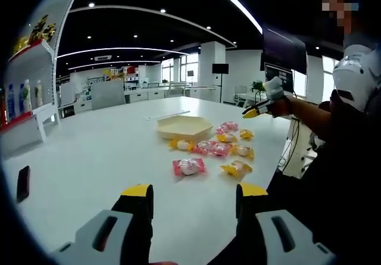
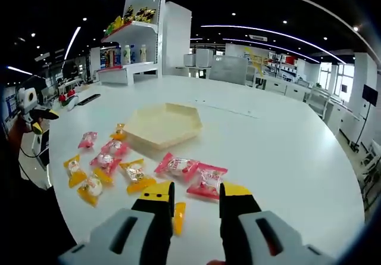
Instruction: Pick up the marshmallows scattered on the table and place them into the bowl on the table
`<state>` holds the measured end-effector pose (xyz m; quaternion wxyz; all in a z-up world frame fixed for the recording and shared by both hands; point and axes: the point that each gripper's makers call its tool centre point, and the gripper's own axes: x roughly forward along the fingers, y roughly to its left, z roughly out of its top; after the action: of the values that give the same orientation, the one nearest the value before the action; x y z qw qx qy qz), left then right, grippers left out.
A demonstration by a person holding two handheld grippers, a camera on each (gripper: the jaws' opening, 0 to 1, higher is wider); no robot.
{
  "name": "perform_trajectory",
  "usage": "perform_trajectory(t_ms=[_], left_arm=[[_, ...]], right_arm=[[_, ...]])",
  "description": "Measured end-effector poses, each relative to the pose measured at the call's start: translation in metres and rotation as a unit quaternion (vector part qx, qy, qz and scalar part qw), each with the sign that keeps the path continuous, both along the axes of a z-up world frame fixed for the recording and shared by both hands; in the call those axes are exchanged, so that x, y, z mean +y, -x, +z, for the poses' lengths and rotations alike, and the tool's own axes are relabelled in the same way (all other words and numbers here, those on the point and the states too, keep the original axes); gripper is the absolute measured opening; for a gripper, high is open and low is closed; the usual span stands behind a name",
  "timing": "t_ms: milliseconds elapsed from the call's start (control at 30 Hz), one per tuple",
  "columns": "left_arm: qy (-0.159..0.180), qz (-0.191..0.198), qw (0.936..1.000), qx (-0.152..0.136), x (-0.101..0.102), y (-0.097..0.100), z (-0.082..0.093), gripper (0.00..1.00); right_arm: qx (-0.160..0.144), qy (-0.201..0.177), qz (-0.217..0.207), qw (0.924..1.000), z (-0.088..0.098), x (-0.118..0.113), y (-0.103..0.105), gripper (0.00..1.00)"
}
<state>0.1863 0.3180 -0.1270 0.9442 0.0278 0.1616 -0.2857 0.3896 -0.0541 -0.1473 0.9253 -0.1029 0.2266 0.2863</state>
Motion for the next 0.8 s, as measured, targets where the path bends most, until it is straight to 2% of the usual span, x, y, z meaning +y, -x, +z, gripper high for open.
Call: perform_trajectory(t_ms=[800], left_arm=[[0.001, -0.001, 1.0000, 0.003, -0.001, 0.005, -0.001, 0.55]], right_arm=[[0.006, -0.005, -0.003, 1.0000, -0.005, 0.011, -0.015, 0.31]])
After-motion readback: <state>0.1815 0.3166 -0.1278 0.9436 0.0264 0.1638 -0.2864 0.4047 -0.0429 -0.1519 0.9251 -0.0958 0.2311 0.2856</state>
